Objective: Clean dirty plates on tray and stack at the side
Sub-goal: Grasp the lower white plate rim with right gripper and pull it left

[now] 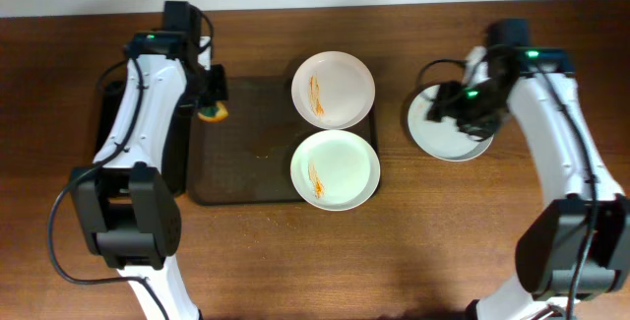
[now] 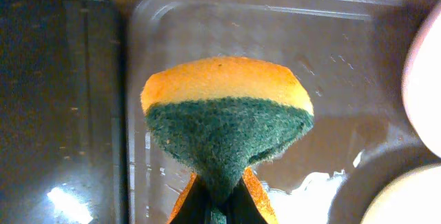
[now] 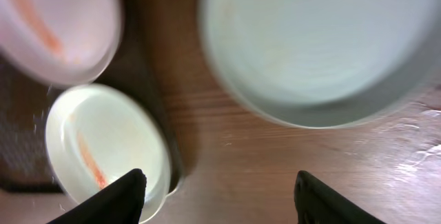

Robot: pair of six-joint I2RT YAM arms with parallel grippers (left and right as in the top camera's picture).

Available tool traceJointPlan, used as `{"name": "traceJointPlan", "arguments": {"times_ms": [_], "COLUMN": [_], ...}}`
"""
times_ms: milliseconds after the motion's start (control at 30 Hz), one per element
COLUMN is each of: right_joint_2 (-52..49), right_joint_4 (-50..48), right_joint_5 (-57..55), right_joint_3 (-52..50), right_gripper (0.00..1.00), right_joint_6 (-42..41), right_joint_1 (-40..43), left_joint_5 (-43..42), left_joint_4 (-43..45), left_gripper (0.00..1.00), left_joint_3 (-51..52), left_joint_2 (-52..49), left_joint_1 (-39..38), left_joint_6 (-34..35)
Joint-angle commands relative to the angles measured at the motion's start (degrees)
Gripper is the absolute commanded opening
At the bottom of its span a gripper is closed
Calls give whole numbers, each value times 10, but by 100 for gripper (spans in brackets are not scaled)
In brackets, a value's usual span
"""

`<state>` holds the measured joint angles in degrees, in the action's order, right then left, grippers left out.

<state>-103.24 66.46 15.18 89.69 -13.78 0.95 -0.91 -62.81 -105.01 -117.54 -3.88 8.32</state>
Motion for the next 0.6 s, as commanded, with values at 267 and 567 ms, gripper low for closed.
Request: {"name": "traceJointPlan", "arguments": {"times_ms": [267, 567], "right_joint_2": [-4, -31], "right_joint_4": [-162, -201], "right_joint_5": [6, -55], "right_joint_3": [-172, -193], "right_gripper": [46, 40], "right_joint_6": [-19, -67], "right_joint_1": [-142, -179], "left_joint_5": [-9, -9], "left_joint_4": [14, 15], "left_gripper": [0, 1], "left_joint_3": [-7, -7], "left_joint_2": [-5, -5], "left_joint_1": [-12, -12], "left_joint_6": [-41, -41]}}
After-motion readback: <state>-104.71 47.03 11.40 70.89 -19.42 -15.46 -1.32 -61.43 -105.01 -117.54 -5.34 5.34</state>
